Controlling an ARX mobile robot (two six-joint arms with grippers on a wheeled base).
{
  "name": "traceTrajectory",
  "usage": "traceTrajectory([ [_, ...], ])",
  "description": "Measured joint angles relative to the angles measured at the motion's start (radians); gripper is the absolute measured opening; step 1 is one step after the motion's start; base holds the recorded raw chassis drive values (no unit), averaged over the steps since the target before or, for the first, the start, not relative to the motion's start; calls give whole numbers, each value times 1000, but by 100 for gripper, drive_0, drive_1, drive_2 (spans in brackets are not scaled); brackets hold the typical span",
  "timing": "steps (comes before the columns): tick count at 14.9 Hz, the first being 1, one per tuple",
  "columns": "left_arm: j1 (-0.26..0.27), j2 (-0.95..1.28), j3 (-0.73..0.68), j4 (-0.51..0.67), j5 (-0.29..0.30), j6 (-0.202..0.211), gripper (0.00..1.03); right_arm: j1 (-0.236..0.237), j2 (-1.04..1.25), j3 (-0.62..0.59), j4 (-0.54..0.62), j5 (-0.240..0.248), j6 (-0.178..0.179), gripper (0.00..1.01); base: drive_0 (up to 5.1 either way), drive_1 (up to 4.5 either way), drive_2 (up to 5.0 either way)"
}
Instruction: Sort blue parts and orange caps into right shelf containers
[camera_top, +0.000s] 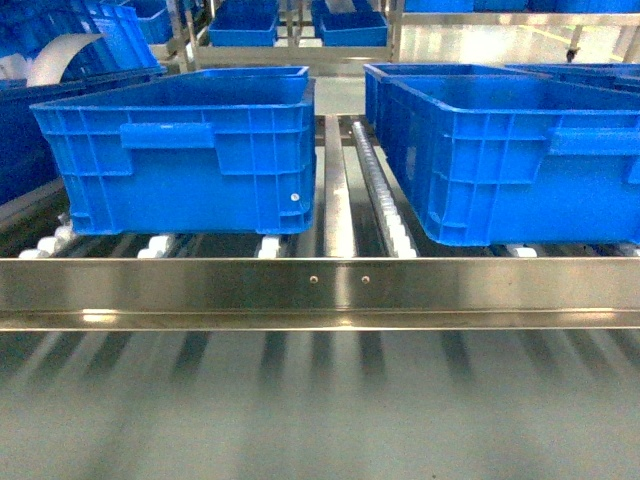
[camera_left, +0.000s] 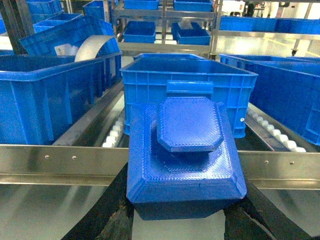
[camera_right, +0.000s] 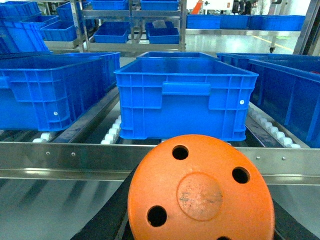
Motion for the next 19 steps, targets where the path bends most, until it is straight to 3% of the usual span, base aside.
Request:
traceTrajectory([
  [8, 0, 0, 0, 0, 0, 0, 41, 0, 0, 0, 0, 0, 0, 44, 0, 0, 0],
  [19, 0, 0, 0, 0, 0, 0, 41, 0, 0, 0, 1, 0, 0, 44, -4, 427, -434],
])
